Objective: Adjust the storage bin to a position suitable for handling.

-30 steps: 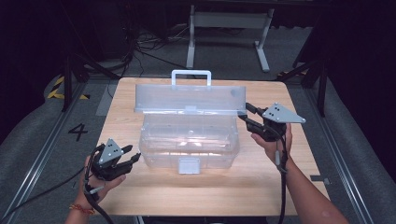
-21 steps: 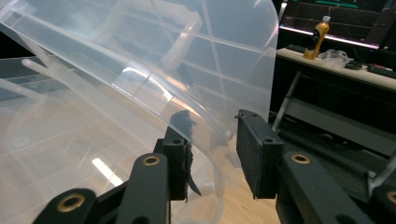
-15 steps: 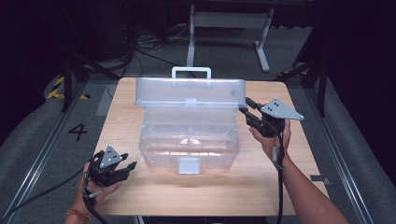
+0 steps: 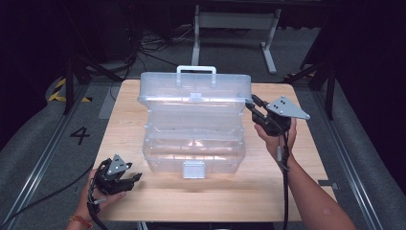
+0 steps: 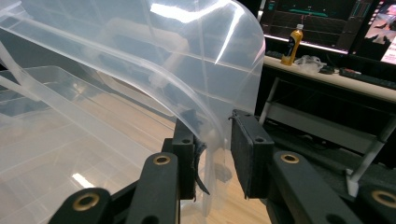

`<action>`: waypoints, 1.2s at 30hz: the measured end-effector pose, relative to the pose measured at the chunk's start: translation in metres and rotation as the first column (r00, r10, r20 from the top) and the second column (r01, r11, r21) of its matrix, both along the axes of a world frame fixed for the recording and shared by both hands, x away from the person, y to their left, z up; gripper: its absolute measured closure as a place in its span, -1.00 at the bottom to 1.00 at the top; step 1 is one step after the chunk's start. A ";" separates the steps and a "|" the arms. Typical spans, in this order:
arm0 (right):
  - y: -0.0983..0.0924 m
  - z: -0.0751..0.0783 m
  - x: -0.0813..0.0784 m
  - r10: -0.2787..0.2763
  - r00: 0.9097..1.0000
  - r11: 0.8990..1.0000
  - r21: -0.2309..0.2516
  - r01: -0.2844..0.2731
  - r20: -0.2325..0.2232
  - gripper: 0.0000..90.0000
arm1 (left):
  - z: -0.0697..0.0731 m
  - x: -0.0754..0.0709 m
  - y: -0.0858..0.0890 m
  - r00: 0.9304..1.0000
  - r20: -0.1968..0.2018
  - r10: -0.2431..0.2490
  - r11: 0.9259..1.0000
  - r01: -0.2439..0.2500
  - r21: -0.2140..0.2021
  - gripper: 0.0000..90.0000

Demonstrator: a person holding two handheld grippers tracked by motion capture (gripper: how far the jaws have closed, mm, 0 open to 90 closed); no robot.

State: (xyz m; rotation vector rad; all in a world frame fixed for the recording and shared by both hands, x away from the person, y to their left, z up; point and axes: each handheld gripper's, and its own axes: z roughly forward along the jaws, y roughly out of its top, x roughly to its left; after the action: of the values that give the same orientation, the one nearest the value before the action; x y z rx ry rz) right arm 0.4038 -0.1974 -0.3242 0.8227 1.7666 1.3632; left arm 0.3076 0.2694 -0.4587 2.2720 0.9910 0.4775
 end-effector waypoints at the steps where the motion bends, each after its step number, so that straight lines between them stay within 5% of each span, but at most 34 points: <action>1: 0.001 0.001 0.000 -0.007 1.000 1.000 -0.003 0.007 0.002 0.61 | 0.000 0.000 0.000 1.000 0.002 -0.006 1.000 0.006 0.013 0.01; 14: 0.002 0.007 0.008 -0.032 0.999 0.999 -0.011 0.033 0.014 0.75 | -0.008 0.003 -0.004 0.999 -0.035 0.012 0.999 -0.011 0.045 -0.13; 31: 0.007 0.015 0.028 -0.079 0.997 0.997 -0.002 0.079 0.016 0.87 | -0.015 0.003 0.006 0.998 -0.052 0.030 0.998 -0.034 -0.061 -0.16; 36: 0.007 0.017 0.034 -0.078 0.997 0.997 -0.008 0.078 0.014 0.87 | -0.019 0.003 0.008 0.999 -0.026 0.024 0.996 -0.026 -0.088 -0.24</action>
State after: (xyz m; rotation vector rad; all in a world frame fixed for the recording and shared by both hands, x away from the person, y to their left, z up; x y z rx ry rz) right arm 0.4379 -0.1909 -0.3077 0.8664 1.7106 1.3073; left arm 0.3105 0.2778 -0.4778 2.1944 1.0342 0.4086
